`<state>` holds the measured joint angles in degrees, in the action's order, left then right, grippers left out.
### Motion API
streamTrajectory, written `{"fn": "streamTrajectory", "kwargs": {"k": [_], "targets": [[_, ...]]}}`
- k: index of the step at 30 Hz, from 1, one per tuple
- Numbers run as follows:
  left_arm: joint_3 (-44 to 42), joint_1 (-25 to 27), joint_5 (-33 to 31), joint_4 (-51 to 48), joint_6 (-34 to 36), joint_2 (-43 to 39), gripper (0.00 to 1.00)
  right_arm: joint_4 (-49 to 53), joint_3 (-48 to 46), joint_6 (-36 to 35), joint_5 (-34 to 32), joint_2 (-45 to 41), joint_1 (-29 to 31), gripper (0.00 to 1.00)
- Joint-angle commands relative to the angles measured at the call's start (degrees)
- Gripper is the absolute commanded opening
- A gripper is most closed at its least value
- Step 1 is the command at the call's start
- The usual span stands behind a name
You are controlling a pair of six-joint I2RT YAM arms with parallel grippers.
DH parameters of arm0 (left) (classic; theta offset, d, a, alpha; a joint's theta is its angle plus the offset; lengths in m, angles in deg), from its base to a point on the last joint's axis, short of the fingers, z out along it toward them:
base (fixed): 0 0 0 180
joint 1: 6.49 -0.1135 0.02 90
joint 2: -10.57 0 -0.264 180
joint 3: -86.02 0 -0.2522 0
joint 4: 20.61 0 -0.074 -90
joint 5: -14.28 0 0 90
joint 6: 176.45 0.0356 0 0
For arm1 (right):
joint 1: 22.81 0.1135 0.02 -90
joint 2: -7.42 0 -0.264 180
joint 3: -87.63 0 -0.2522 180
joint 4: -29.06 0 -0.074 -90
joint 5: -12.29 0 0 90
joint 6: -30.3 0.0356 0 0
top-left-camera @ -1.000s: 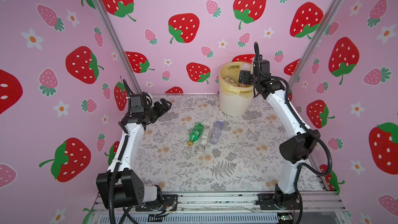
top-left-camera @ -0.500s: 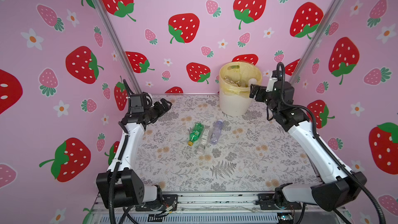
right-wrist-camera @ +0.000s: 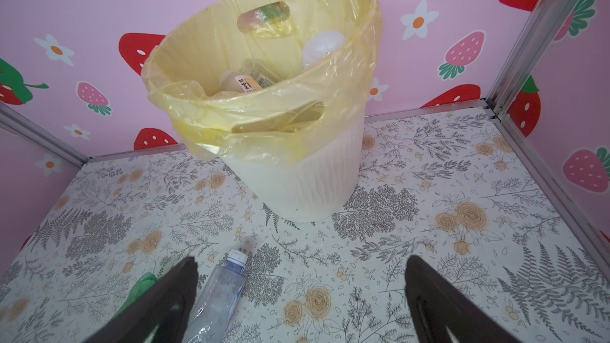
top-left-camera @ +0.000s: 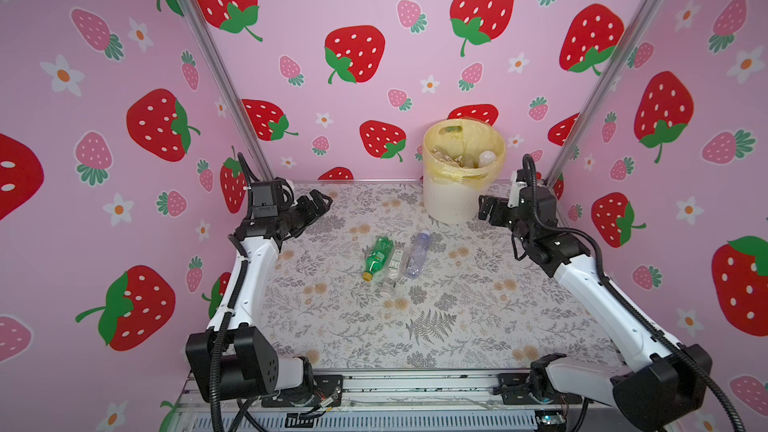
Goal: Throw the plastic bottles in the bin
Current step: 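Draw the right gripper back from the bin while the left gripper moves toward the pile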
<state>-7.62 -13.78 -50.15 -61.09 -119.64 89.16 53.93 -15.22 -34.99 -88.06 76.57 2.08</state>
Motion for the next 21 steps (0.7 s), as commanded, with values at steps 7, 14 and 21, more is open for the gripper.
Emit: {"fn": "streamTrajectory", "kwargs": {"k": [7,14,21], "targets": [[-0.7,0.4,0.9,1.8,1.2,2.5,0.99,-0.8,-9.1,3.0,5.7,-6.9,0.1,0.99],[2.7,6.6,-3.0,-2.8,10.7,5.0,0.99,-0.7,-15.4,3.3,8.4,-11.5,0.1,0.99],[3.6,15.8,-11.4,-6.1,17.1,5.9,0.99,-0.6,-20.7,3.3,11.0,-15.3,0.1,0.99]]}}
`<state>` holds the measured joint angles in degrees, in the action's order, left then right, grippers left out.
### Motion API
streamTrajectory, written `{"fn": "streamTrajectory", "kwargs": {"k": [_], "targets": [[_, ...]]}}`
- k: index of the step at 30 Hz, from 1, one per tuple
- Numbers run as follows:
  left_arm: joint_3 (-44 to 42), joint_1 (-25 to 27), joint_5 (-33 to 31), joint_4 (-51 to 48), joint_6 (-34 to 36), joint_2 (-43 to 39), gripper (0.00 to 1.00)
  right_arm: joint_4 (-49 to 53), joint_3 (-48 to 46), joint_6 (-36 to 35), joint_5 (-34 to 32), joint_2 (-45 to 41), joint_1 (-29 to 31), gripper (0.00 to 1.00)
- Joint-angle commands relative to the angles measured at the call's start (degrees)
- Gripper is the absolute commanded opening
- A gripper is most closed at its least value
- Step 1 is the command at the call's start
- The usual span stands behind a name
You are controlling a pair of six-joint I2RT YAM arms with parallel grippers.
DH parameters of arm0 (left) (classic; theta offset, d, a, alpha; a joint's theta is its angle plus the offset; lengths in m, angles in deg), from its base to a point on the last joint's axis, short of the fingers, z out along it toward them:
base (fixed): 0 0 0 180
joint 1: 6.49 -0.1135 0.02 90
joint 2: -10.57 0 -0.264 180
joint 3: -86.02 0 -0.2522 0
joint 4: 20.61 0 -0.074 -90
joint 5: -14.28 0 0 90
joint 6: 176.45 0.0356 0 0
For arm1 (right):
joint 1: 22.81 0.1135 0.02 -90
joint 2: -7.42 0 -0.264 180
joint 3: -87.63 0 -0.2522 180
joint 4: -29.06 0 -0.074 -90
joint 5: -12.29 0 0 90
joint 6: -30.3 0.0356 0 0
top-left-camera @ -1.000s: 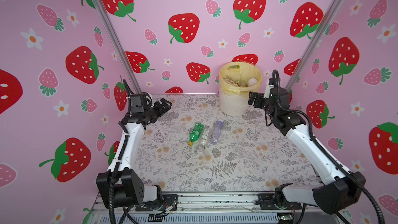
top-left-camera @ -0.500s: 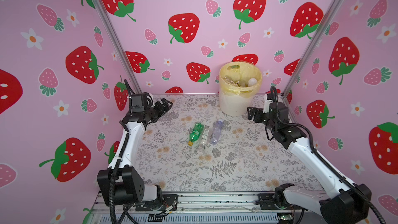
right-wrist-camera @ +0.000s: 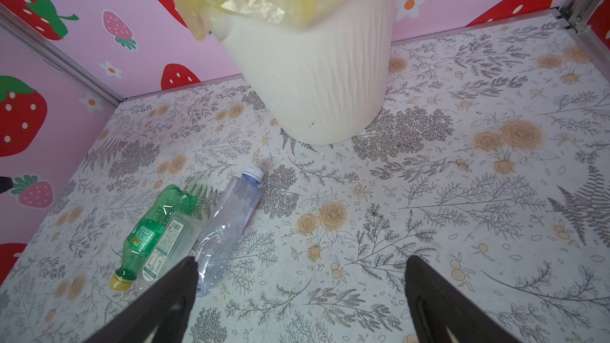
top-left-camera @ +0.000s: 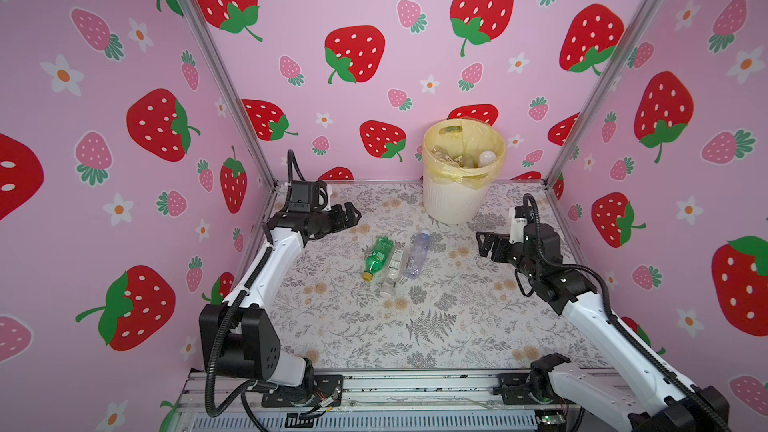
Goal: Throw the plastic bottles in the bin
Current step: 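Draw the right gripper back from the bin while the left gripper moves toward the pile, then lower the left gripper onto the green soda bottle in the pile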
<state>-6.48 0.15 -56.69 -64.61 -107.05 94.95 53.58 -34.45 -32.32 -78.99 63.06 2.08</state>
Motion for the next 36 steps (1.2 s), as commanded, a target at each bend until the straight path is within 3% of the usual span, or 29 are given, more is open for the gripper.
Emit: {"fn": "streamTrajectory", "kwargs": {"k": [1,17,28,36], "targets": [[2.5,2.9,-6.0,-2.8,4.7,0.4,0.99,-0.2,-2.2,0.7,2.3,-2.3,0.1,0.99],[-3.7,10.3,-10.2,-1.2,1.8,5.2,0.99,2.0,-8.1,-0.3,4.8,-7.7,0.1,0.99],[-7.2,16.0,-17.0,1.7,1.5,9.8,0.89,1.2,-10.4,1.2,5.2,-7.6,0.1,0.99],[-8.0,16.9,-19.6,3.4,0.9,13.2,0.82,2.8,-8.3,-0.2,3.9,-7.0,0.1,0.99]]}}
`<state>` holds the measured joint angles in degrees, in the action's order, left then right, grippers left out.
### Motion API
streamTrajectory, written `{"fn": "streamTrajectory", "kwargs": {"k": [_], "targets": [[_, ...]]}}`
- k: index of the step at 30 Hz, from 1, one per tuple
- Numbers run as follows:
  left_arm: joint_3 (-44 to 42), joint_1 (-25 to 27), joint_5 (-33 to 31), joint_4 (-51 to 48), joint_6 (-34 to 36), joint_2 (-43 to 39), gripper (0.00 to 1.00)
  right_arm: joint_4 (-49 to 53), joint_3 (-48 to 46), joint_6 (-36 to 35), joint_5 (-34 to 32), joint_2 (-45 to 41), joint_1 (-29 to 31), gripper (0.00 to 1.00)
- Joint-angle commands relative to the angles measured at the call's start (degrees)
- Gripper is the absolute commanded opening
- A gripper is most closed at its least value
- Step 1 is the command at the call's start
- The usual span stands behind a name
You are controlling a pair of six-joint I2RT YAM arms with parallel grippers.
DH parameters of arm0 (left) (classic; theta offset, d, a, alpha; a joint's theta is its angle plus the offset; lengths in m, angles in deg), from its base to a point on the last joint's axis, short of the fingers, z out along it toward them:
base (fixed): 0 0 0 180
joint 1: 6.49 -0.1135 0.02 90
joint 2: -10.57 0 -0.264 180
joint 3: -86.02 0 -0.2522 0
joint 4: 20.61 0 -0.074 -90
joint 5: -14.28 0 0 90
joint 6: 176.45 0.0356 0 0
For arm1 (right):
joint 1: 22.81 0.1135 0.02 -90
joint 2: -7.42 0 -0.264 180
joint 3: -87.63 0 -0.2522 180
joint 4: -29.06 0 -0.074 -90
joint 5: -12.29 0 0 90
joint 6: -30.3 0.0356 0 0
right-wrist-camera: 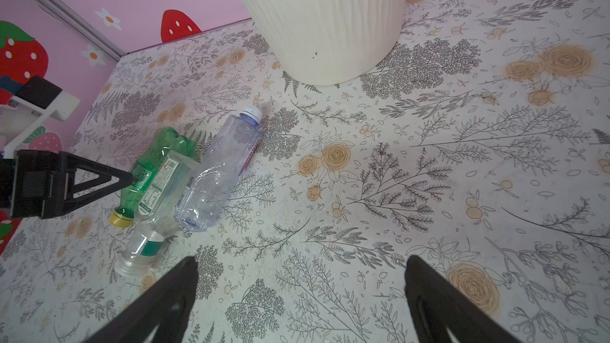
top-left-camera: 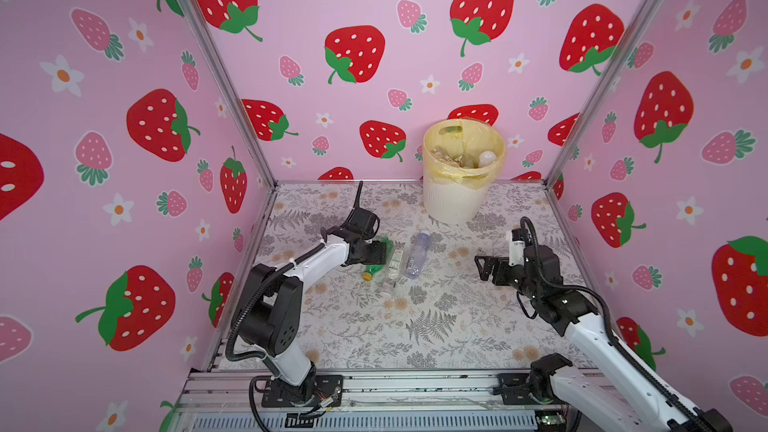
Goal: Throw the plastic bottles in the bin
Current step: 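Lower the left gripper onto the green soda bottle in the pile, then close the left gripper on the green bottle and lift it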
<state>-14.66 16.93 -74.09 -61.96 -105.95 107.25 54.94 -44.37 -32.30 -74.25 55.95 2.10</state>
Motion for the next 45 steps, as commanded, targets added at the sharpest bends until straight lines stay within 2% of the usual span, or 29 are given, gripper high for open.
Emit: {"fn": "streamTrajectory", "kwargs": {"k": [1,4,15,21,31,37,40,45], "targets": [[0.2,0.3,-2.5,0.8,-0.1,1.4,0.81,1.4,1.9,-0.3,-0.8,0.3,0.1,0.99],[0.2,0.4,-2.7,1.5,-0.2,2.1,0.77,0.3,1.7,-0.2,-0.5,0.9,0.1,0.99],[2.5,0.6,-2.9,2.3,0.1,5.7,0.72,-2.0,2.8,-0.1,0.1,5.0,0.1,0.99],[2.7,0.7,-3.0,2.7,-0.1,6.6,0.68,-1.7,2.4,0.7,0.1,4.6,0.1,0.99],[4.7,0.8,-3.0,2.7,-0.6,8.8,0.48,0.2,2.8,0.6,-0.7,4.0,0.1,0.99],[5.4,0.8,-3.1,1.4,-1.8,6.9,0.45,1.4,2.4,0.6,-1.4,1.4,0.1,0.99],[6.9,0.7,-3.5,-0.8,-2.4,5.1,0.38,0.6,1.8,1.3,-1.4,0.8,0.1,0.99],[9.4,0.8,-2.4,-3.2,-3.0,3.1,0.38,-0.4,2.0,1.6,-1.0,1.8,0.1,0.99]]}}
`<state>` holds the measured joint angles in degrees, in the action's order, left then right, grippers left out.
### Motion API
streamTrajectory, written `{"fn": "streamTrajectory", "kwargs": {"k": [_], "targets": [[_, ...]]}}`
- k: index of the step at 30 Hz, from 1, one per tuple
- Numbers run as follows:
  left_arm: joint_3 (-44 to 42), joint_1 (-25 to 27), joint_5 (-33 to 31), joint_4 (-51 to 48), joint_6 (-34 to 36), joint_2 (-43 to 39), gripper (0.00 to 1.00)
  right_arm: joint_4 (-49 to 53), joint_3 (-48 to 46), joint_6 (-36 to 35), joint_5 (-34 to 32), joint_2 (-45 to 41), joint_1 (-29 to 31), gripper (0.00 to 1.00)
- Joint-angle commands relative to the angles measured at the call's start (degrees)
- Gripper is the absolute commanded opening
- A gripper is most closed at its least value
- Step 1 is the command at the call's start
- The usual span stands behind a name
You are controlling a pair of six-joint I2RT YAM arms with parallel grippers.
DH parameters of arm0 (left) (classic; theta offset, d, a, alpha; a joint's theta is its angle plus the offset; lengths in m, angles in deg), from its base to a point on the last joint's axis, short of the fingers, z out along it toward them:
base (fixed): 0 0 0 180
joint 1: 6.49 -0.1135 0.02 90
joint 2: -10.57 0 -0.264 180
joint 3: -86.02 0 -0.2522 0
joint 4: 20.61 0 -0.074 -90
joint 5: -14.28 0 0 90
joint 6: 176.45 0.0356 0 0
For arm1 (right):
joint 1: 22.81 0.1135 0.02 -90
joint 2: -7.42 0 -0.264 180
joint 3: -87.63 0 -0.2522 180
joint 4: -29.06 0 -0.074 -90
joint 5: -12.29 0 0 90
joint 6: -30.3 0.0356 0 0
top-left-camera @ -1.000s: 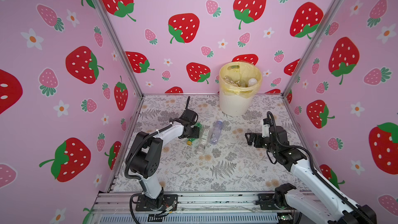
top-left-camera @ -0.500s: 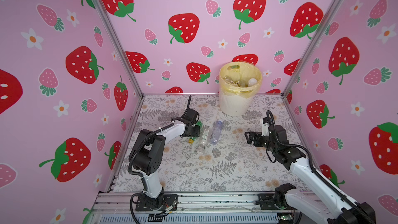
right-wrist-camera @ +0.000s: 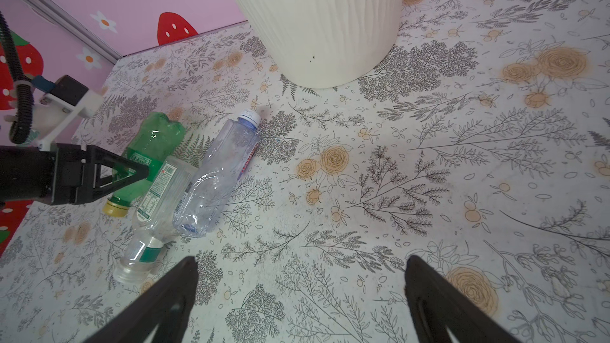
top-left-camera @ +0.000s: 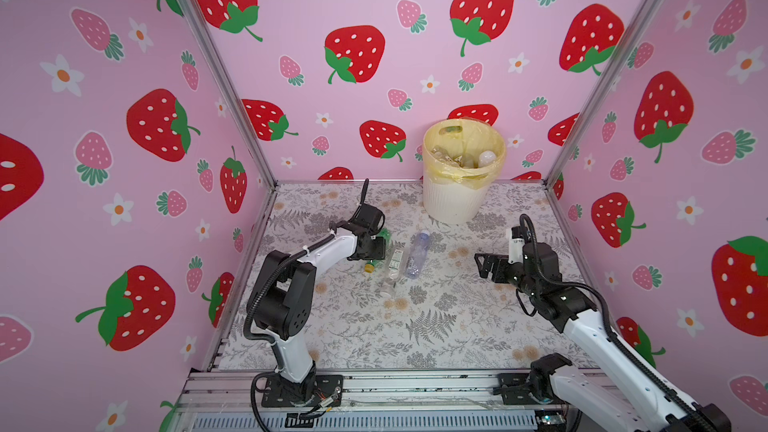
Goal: Throw the plastic bottles in the bin
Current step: 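Close the left gripper on the green bottle and lift it, then carry the green bottle with the left gripper toward the bin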
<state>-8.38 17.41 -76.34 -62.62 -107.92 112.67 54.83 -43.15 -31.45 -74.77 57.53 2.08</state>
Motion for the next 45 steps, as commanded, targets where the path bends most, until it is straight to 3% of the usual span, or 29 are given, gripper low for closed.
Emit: {"fn": "streamTrajectory", "kwargs": {"k": [1,10,15,26,31,45], "targets": [[3.3,0.3,0.4,-2.6,-1.3,-2.9,0.38,-0.4,1.0,0.7,-0.3,0.5,0.1,0.99],[3.1,0.3,3.8,-0.7,-3.0,-9.5,0.38,-0.1,1.6,0.6,0.0,1.1,0.1,0.99],[1.9,0.3,11.8,7.6,-3.7,-14.2,0.38,0.4,2.0,1.2,0.7,0.8,0.1,0.99],[3.4,0.3,17.7,15.7,-7.0,-20.1,0.38,3.5,2.6,0.4,-0.8,0.3,0.1,0.99],[-1.2,0.2,22.6,22.9,-9.6,-24.9,0.38,2.4,2.3,2.0,-0.4,-0.2,0.1,0.99],[-10.4,0.1,19.6,31.3,-9.7,-35.8,0.41,1.3,2.5,2.2,-2.0,1.3,0.1,0.99]]}}
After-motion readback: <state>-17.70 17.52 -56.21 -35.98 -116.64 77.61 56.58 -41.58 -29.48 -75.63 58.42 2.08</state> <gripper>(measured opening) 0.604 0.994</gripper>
